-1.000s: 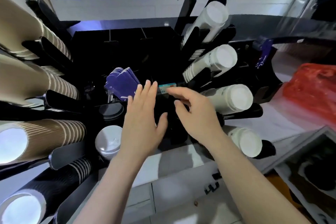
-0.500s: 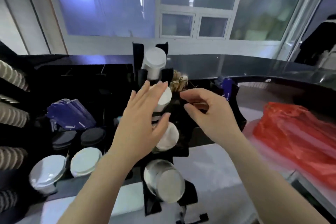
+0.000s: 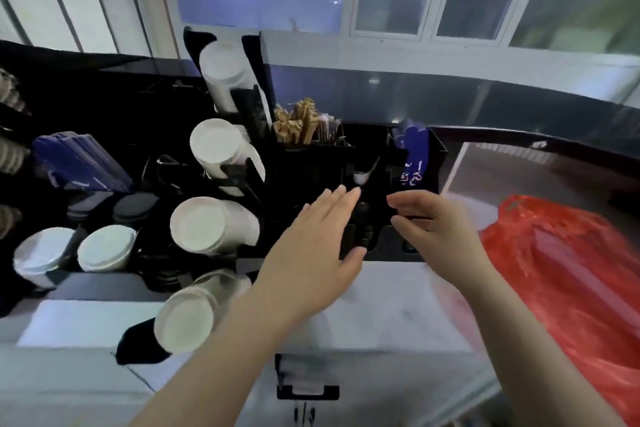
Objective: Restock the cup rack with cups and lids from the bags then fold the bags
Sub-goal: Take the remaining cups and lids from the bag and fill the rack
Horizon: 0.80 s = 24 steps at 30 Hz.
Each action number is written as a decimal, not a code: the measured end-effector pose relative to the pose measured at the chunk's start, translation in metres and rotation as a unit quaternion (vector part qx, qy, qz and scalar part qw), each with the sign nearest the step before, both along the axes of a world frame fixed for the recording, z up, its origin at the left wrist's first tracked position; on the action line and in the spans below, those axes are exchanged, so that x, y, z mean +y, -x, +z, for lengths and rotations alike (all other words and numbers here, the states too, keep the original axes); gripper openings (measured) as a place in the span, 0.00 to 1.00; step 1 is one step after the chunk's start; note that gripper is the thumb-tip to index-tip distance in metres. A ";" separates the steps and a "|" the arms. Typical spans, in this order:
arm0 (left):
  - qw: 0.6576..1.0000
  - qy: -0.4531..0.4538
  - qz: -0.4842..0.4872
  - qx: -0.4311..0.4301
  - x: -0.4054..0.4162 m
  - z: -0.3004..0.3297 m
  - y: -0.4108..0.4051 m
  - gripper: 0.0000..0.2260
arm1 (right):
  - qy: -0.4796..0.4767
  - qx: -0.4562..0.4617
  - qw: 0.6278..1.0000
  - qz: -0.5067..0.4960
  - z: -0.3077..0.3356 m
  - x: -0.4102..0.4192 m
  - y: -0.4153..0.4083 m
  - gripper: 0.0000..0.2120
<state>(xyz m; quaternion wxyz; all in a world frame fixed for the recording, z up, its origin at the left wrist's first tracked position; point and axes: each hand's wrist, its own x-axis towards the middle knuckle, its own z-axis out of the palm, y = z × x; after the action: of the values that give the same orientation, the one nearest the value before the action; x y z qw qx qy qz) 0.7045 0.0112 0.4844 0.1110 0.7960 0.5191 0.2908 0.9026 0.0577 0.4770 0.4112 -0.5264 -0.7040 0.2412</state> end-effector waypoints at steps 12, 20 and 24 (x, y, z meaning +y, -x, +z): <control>0.970 0.205 0.122 0.052 0.061 -0.099 -0.064 0.39 | 0.057 -0.084 0.993 -0.054 -0.056 0.087 -0.041 0.15; 0.954 0.203 0.204 0.086 0.087 -0.124 -0.070 0.40 | 0.060 -0.150 0.986 0.040 -0.066 0.128 -0.032 0.17; 0.946 0.177 0.239 0.127 0.086 -0.126 -0.070 0.36 | 0.021 -0.240 0.966 0.094 -0.064 0.146 -0.022 0.21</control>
<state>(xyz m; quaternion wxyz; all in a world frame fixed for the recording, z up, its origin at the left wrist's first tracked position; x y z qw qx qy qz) 0.7742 0.0970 0.3587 0.1101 0.6464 0.7471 0.1090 0.9249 0.2037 0.4129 0.1949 -0.5091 -0.8229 0.1602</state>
